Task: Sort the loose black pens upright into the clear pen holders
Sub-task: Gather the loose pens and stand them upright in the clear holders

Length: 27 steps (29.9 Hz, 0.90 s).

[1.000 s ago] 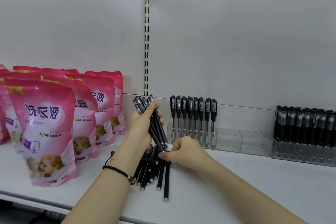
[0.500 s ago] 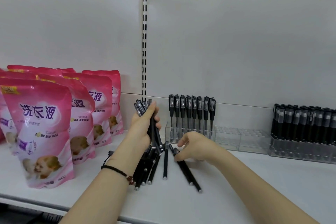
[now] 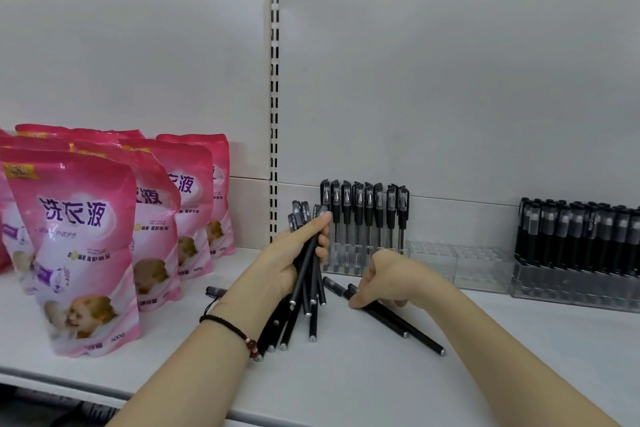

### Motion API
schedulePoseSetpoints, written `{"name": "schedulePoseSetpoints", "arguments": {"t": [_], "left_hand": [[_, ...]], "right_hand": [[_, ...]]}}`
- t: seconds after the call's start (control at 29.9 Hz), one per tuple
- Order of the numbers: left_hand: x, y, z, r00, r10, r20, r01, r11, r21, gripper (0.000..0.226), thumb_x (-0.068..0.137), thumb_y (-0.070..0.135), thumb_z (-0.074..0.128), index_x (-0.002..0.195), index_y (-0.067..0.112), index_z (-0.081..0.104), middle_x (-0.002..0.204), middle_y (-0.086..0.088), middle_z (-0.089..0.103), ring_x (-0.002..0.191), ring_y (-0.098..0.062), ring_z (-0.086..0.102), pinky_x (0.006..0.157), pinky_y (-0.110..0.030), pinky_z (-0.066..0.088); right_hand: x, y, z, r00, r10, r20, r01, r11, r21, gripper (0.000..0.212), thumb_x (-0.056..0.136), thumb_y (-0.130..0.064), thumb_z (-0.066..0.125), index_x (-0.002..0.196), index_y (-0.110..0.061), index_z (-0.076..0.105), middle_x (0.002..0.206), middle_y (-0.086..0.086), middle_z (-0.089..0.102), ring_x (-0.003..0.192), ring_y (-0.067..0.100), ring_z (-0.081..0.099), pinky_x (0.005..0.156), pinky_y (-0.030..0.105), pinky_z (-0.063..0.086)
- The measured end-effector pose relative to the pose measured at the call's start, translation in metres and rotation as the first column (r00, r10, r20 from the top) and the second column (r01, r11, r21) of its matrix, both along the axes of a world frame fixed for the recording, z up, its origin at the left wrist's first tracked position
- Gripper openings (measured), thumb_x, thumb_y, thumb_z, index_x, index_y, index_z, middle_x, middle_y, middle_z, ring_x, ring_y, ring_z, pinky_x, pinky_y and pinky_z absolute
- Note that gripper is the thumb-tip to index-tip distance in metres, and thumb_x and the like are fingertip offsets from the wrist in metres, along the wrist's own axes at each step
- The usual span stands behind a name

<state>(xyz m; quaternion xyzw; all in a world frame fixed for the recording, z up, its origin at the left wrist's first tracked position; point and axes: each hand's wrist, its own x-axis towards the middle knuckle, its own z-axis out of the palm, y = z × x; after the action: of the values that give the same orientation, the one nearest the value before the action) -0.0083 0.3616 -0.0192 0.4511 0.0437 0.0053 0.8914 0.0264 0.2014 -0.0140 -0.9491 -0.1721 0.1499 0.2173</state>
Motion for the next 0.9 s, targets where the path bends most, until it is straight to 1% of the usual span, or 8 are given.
{"name": "schedulePoseSetpoints", "arguments": {"t": [0.1, 0.27, 0.33, 0.47, 0.54, 0.64, 0.74, 0.9], "left_hand": [[0.001, 0.000, -0.002, 1.000, -0.011, -0.024, 0.011, 1.000, 0.003, 0.015, 0.078, 0.013, 0.075, 0.075, 0.008, 0.060, 0.063, -0.002, 0.057, 0.048, -0.009, 0.054, 0.039, -0.018, 0.046], [0.004, 0.002, -0.003, 0.999, 0.044, -0.016, -0.043, 0.999, 0.028, 0.022, 0.065, 0.011, 0.078, 0.068, 0.011, 0.056, 0.055, 0.001, 0.049, 0.044, -0.007, 0.045, 0.036, -0.014, 0.037], [0.005, 0.002, -0.005, 0.998, 0.055, -0.025, -0.054, 0.998, 0.021, 0.022, 0.074, 0.012, 0.075, 0.068, 0.013, 0.054, 0.053, 0.002, 0.047, 0.042, -0.006, 0.043, 0.035, -0.014, 0.033], [0.005, 0.001, -0.004, 0.996, 0.015, -0.093, -0.015, 1.000, 0.006, 0.024, 0.086, 0.020, 0.069, 0.068, 0.011, 0.056, 0.059, -0.002, 0.059, 0.046, -0.011, 0.056, 0.040, -0.020, 0.047], [0.004, -0.002, -0.004, 0.996, -0.002, -0.090, 0.006, 0.999, 0.047, 0.020, 0.090, 0.019, 0.065, 0.074, 0.009, 0.059, 0.069, -0.008, 0.070, 0.055, -0.017, 0.067, 0.050, -0.026, 0.056], [0.001, -0.006, -0.004, 0.996, -0.059, -0.066, 0.069, 0.986, 0.153, 0.021, 0.092, 0.023, 0.062, 0.078, 0.008, 0.060, 0.070, -0.010, 0.072, 0.063, -0.025, 0.071, 0.057, -0.036, 0.060], [0.001, -0.005, -0.007, 0.990, -0.135, -0.045, 0.142, 0.954, 0.265, 0.025, 0.083, 0.033, 0.067, 0.082, 0.008, 0.067, 0.079, -0.012, 0.072, 0.087, -0.035, 0.068, 0.090, -0.049, 0.054], [0.001, -0.006, -0.008, 0.982, -0.190, -0.023, 0.188, 0.935, 0.300, 0.040, 0.089, 0.036, 0.062, 0.105, 0.000, 0.066, 0.089, -0.018, 0.073, 0.074, -0.026, 0.072, 0.069, -0.036, 0.060]], "right_hand": [[-0.002, 0.001, 0.001, 0.998, 0.034, -0.049, -0.032, 0.998, 0.052, 0.022, 0.078, -0.020, 0.078, 0.088, -0.009, 0.061, 0.057, 0.000, 0.045, 0.044, 0.013, 0.039, 0.039, 0.021, 0.031], [-0.003, 0.004, -0.003, 0.998, 0.039, 0.044, -0.041, 0.998, 0.045, 0.014, 0.078, -0.015, 0.074, 0.083, -0.010, 0.062, 0.060, 0.001, 0.046, 0.046, 0.013, 0.040, 0.041, 0.021, 0.034], [-0.002, 0.002, -0.002, 0.999, 0.009, 0.043, -0.017, 0.983, 0.184, 0.008, 0.079, -0.011, 0.071, 0.081, -0.008, 0.063, 0.059, 0.002, 0.045, 0.043, 0.012, 0.037, 0.040, 0.020, 0.031], [0.001, -0.002, 0.008, 0.995, -0.018, -0.094, 0.079, 0.713, 0.697, 0.018, 0.084, -0.009, 0.071, 0.066, -0.009, 0.067, 0.048, 0.000, 0.045, 0.039, 0.007, 0.037, 0.037, 0.017, 0.029], [0.002, -0.001, 0.009, 0.990, 0.006, -0.141, 0.110, 0.584, 0.804, 0.024, 0.086, -0.010, 0.069, 0.062, -0.013, 0.071, 0.051, 0.003, 0.047, 0.041, 0.008, 0.040, 0.037, 0.017, 0.030], [0.000, 0.003, 0.007, 0.984, 0.024, -0.175, 0.137, 0.523, 0.841, 0.016, 0.087, -0.012, 0.068, 0.089, 0.003, 0.071, 0.062, 0.010, 0.050, 0.043, 0.007, 0.045, 0.037, 0.018, 0.033], [0.000, 0.004, 0.007, 0.992, -0.032, -0.122, 0.120, 0.533, 0.838, 0.011, 0.087, -0.012, 0.068, 0.082, -0.003, 0.067, 0.056, 0.005, 0.053, 0.044, 0.009, 0.050, 0.042, 0.022, 0.039], [-0.005, 0.003, 0.009, 0.999, -0.036, -0.008, 0.027, 0.581, 0.813, 0.014, 0.087, -0.012, 0.069, 0.079, -0.001, 0.066, 0.058, 0.006, 0.060, 0.042, 0.009, 0.054, 0.040, 0.017, 0.035]]}}
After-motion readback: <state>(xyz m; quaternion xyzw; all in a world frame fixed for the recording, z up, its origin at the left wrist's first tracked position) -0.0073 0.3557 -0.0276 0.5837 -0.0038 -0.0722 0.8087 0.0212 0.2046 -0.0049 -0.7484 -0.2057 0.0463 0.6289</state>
